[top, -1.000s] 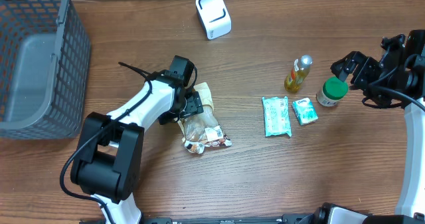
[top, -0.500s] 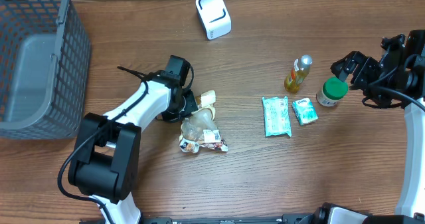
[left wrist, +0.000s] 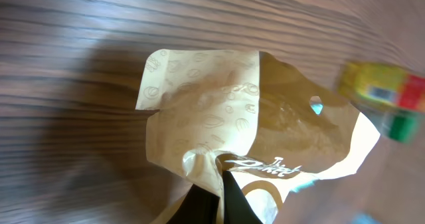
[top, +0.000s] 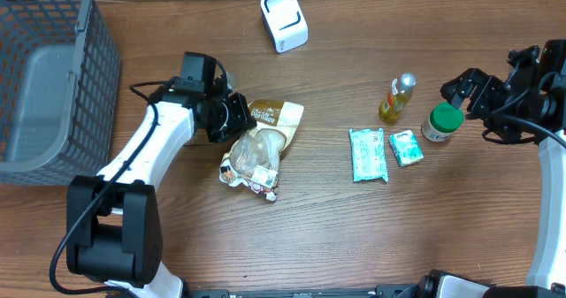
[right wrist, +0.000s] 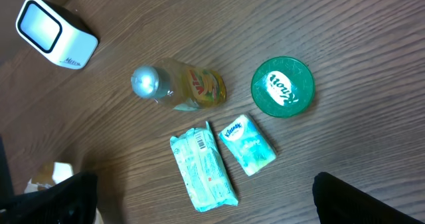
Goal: Scan the item barcode
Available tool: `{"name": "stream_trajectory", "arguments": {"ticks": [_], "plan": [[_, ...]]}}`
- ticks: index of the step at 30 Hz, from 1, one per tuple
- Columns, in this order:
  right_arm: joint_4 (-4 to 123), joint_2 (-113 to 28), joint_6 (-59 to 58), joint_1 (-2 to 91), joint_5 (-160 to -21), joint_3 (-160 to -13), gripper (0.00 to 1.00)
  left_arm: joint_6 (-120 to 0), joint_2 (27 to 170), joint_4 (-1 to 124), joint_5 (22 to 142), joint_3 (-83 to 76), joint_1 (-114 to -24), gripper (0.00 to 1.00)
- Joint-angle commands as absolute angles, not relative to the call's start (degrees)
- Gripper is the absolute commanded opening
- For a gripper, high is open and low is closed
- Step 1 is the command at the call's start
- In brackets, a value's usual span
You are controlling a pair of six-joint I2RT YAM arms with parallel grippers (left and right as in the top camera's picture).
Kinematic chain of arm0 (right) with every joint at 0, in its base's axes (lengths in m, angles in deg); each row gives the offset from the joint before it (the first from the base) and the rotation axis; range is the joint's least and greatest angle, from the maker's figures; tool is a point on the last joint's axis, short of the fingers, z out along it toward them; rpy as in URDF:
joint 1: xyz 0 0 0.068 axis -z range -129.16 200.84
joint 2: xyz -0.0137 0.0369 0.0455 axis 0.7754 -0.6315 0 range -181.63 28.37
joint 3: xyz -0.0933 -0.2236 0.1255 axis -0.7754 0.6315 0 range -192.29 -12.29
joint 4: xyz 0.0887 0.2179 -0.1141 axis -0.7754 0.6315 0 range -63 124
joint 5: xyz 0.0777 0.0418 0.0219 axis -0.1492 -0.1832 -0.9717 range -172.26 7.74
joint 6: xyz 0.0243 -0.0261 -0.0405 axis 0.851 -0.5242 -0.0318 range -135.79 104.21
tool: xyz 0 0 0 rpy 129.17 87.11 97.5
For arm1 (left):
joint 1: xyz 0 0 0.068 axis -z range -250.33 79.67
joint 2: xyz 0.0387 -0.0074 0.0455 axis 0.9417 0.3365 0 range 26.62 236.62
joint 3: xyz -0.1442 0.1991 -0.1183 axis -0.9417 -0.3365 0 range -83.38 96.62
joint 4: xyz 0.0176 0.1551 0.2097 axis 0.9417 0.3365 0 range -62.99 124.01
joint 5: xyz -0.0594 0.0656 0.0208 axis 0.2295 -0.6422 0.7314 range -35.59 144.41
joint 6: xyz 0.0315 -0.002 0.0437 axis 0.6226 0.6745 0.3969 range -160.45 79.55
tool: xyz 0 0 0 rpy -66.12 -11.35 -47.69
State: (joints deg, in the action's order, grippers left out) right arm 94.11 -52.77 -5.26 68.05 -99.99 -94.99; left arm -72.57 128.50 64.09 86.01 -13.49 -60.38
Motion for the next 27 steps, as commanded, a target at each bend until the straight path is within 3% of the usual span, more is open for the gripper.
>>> {"name": "stream_trajectory", "arguments": {"ticks": [1, 27], "plan": [[93.9, -51.9, -5.2, 68.2, -99.8, -95.6, 1.0, -68.3, 127.6, 65.1, 95.0, -12.9, -60.2, 0.04], [93.9, -51.9, -5.2, 68.2, -99.8, -95.6, 1.0, -73.2, 127.6, 64.4, 94.9, -12.9, -59.8, 0.04]]}}
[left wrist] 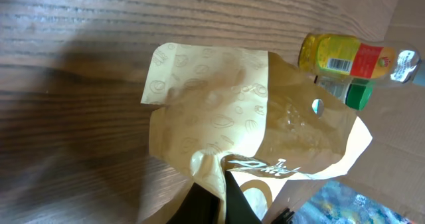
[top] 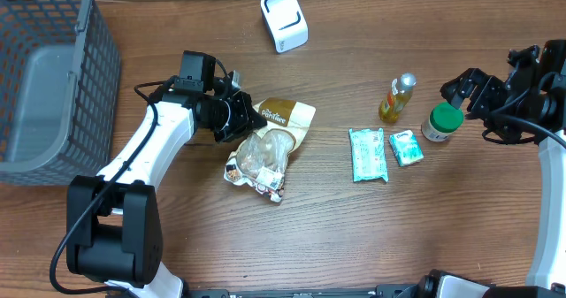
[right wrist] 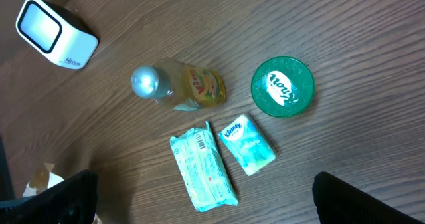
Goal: Scan the item barcode
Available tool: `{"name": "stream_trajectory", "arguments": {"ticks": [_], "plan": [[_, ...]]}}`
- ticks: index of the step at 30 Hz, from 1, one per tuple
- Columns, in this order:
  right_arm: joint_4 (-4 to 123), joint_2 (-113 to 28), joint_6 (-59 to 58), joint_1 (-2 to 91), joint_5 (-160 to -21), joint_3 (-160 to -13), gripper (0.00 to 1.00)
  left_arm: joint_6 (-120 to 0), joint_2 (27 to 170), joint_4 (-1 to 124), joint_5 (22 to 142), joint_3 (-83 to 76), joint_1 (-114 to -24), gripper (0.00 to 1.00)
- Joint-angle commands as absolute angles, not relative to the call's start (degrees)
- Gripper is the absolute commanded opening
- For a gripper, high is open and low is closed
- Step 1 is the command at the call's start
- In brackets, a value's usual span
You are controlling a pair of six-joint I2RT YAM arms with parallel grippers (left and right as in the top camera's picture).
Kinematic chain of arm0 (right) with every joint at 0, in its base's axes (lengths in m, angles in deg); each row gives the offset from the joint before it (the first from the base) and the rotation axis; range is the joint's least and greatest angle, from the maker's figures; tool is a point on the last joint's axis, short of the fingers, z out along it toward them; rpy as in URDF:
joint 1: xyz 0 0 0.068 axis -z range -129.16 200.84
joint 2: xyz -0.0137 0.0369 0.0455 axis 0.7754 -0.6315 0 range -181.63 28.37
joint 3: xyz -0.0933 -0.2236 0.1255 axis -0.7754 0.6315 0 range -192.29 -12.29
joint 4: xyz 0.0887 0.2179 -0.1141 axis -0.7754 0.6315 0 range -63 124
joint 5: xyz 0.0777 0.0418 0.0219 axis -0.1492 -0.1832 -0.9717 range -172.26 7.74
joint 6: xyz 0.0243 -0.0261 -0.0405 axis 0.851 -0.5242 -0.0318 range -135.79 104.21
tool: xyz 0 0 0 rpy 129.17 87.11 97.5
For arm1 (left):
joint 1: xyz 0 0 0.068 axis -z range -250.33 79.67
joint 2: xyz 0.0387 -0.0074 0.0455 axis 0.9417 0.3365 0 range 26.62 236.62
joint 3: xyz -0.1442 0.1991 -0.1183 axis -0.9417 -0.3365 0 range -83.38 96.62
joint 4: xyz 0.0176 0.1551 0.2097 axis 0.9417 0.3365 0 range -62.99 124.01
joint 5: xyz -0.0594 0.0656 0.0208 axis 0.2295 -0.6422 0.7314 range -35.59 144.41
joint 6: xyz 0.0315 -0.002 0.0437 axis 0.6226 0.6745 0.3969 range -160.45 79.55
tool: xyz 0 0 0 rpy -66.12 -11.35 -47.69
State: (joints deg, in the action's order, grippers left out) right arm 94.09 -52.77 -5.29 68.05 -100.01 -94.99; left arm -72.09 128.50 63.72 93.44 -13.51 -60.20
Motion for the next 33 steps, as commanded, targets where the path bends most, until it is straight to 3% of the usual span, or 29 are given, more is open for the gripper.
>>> {"name": "stream_trajectory", "arguments": {"ticks": [1, 24, 33], "plan": [[93.9, -51.9, -5.2, 68.2, -99.8, -95.6, 1.0, -73.2, 127.6, 64.5, 94.9, -12.9, -59.8, 0.04], [91.4, -51.9, -4.7, 68.2, -101.5, -95.6, 1.0, -70.8, 127.6, 65.3, 98.0, -12.9, -59.8, 0.04], [94.0, -51.9, -7.2, 67.8, -114.5, -95.6, 1.0, -69.7, 127.6, 65.3, 100.2, -12.9, -59.8, 0.04]]}}
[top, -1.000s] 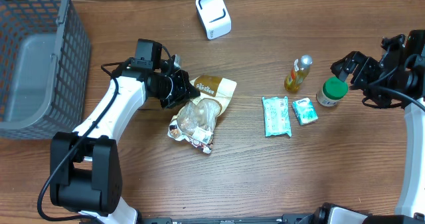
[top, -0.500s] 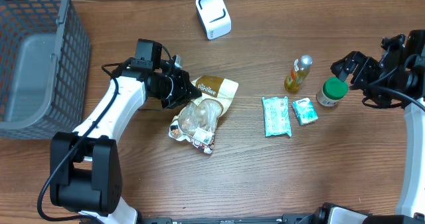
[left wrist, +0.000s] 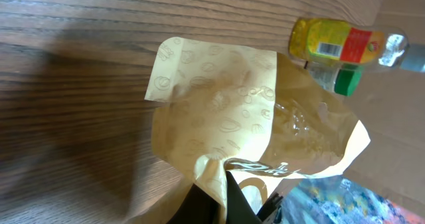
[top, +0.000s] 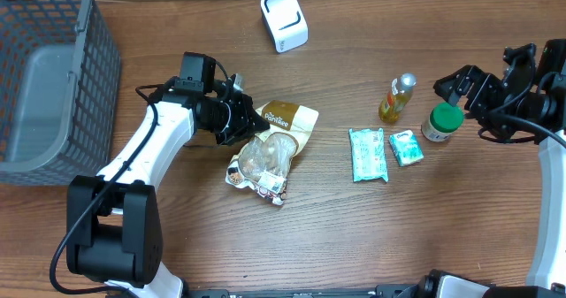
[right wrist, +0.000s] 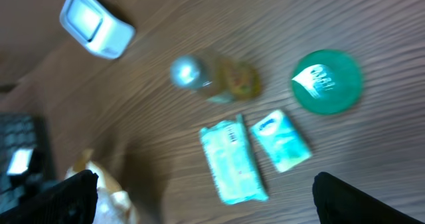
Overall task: Scan the item barcode
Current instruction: 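Move the right gripper left to grasp the snack bag beside the left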
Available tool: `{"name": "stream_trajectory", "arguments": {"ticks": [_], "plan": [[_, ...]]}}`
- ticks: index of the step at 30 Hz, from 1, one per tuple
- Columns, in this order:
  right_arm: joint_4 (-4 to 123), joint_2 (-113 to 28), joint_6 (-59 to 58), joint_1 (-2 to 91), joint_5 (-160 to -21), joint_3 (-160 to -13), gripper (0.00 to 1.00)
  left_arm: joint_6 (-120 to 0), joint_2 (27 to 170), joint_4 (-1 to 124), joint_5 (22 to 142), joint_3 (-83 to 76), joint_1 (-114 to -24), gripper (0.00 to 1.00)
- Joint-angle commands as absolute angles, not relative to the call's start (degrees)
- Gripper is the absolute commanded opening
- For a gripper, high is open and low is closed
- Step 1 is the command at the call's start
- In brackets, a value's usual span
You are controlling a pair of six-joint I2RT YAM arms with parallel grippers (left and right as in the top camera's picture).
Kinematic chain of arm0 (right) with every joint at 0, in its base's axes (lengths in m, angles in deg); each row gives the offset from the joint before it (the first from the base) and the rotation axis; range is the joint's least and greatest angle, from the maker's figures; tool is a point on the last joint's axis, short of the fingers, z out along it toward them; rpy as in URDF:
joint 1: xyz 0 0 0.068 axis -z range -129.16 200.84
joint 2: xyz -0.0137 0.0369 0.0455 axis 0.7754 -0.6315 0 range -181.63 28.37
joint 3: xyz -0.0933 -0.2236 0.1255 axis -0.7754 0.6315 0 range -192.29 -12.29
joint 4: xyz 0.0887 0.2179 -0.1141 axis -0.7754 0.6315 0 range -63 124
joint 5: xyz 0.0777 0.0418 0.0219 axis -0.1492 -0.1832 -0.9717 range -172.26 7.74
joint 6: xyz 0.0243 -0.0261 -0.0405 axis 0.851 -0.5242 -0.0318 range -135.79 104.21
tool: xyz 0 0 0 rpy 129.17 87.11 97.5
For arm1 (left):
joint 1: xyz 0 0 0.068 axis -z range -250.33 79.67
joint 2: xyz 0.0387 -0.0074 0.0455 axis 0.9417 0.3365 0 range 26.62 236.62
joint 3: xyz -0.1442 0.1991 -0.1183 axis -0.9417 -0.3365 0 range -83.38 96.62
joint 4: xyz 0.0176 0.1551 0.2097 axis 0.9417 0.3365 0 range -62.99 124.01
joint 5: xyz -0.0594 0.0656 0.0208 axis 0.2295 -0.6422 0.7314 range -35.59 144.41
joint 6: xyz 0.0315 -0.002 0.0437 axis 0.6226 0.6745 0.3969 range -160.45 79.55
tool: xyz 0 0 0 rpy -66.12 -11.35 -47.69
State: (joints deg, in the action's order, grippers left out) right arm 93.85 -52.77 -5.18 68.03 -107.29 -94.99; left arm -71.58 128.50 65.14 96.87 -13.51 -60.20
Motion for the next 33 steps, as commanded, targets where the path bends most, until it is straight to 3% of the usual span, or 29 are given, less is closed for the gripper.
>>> {"name": "stream_trajectory", "arguments": {"ticks": [1, 10, 19, 33], "plan": [[94.3, -51.9, -8.0, 67.6, -115.6, -95.6, 1.0, -69.2, 127.6, 65.3, 100.7, -12.9, -59.9, 0.04], [101.6, -51.9, -13.3, 58.7, -119.8, -95.5, 1.0, -67.8, 127.6, 63.9, 109.0, -12.9, -59.8, 0.04], [96.9, -52.2, -11.3, 43.5, -119.9, -94.4, 1.0, -63.0, 127.6, 61.0, 127.6, -12.9, -59.9, 0.04], [89.5, -54.7, -5.1, 29.2, -115.8, -93.3, 1.0, -62.2, 127.6, 61.0, 128.4, -12.9, -60.9, 0.04]]}}
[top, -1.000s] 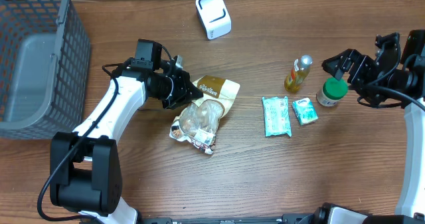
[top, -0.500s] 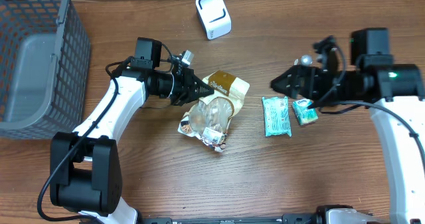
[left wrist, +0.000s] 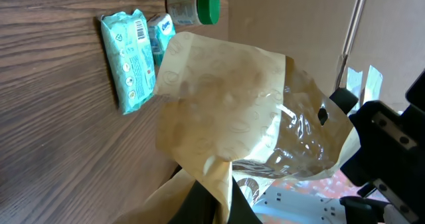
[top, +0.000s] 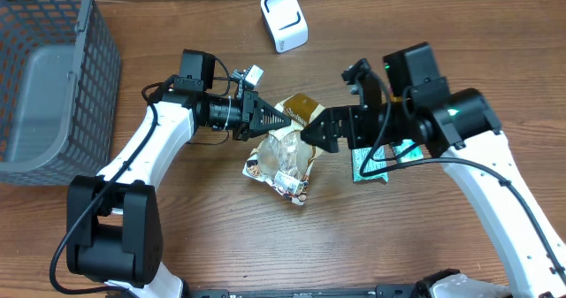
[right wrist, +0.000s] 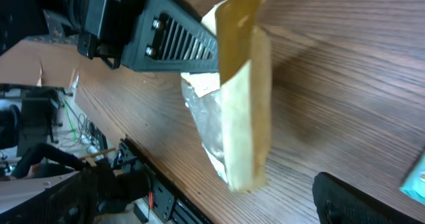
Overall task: Scan the item barcode
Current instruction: 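Move the right gripper left to grasp the snack bag beside the left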
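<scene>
A tan and clear snack bag [top: 281, 152] hangs tilted above the table's middle, with my left gripper [top: 272, 119] shut on its upper edge. The left wrist view shows the same bag [left wrist: 232, 98] pinched at my left gripper [left wrist: 219, 192]. My right gripper [top: 329, 103] stands open just right of the bag, nothing between its fingers [right wrist: 362, 197]; the bag [right wrist: 240, 98] appears edge-on ahead of them. The white barcode scanner [top: 283, 19] sits at the table's back. No barcode shows on the bag.
A grey mesh basket [top: 49, 77] fills the left side. A teal wipes pack [left wrist: 129, 61], a small tissue pack [left wrist: 163, 28], a yellow bottle and a green-lidded jar [left wrist: 206, 4] lie right of centre, mostly hidden under my right arm in the overhead view.
The left gripper has lifted the snack bag off the table and moved it right. The right arm has moved from the far right to the middle, its open gripper beside the bag.
My left gripper was shut on the bag's top edge while the bag lay on the table, and the right arm stayed at the far right. Over the two later moments the bag shifted slightly right. Now the bag hangs raised, with the right gripper next to it.
</scene>
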Available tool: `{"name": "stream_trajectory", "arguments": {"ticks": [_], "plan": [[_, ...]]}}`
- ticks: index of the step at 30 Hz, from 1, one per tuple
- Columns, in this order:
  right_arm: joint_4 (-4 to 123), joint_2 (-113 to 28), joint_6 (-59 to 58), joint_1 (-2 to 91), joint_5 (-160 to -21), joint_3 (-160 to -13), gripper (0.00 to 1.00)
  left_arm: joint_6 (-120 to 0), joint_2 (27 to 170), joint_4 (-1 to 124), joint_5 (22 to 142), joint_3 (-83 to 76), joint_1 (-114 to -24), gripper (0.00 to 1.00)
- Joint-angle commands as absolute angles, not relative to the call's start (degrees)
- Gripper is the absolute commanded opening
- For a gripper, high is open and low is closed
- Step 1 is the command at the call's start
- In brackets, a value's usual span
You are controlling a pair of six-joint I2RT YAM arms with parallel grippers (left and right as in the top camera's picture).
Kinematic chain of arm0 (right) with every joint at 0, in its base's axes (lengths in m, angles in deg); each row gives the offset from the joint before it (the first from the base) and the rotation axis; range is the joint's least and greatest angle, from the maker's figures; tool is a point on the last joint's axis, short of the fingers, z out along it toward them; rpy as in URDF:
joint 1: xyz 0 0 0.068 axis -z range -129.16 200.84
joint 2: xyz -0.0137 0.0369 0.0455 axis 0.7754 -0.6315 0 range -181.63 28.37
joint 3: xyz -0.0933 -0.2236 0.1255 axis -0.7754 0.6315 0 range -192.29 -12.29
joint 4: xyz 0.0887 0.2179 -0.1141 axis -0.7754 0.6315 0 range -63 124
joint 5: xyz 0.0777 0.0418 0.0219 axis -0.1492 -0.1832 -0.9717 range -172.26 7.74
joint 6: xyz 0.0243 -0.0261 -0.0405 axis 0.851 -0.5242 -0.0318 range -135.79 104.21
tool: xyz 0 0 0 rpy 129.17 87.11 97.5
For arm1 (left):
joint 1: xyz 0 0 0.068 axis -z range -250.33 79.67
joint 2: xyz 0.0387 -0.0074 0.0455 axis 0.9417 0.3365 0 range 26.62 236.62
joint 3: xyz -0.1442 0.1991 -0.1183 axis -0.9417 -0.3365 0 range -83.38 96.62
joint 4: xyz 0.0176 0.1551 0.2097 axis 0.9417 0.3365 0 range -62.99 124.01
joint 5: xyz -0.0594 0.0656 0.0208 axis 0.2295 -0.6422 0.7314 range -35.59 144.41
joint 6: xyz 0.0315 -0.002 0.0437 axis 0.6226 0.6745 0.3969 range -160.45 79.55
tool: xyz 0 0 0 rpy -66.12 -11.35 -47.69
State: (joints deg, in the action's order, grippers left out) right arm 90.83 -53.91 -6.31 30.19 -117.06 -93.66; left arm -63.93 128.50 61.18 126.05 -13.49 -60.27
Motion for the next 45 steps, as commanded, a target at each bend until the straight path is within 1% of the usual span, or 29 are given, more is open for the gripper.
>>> {"name": "stream_trajectory", "arguments": {"ticks": [1, 13, 21, 33, 39, 45], "plan": [[89.3, -54.7, -5.1, 29.1, -115.8, -93.3, 1.0, -62.2, 127.6, 61.1, 128.4, -12.9, -61.0, 0.04], [87.2, -54.9, -5.1, 27.9, -116.0, -93.3, 1.0, -62.3, 127.6, 61.1, 128.6, -12.9, -61.6, 0.04], [87.9, -58.9, -5.1, 25.9, -116.0, -93.2, 1.0, -62.3, 127.6, 61.2, 129.1, -12.9, -61.8, 0.04], [87.6, -63.1, -5.0, 25.3, -116.0, -93.2, 1.0, -62.2, 127.6, 61.3, 129.7, -12.9, -62.1, 0.04], [86.8, -63.4, -0.9, 25.3, -116.0, -93.2, 1.0, -62.2, 127.6, 61.2, 129.7, -12.9, -62.2, 0.04], [86.2, -63.4, -0.7, 25.3, -116.7, -93.2, 1.0, -62.0, 127.6, 61.2, 131.9, -12.9, -64.1, 0.04]]}}
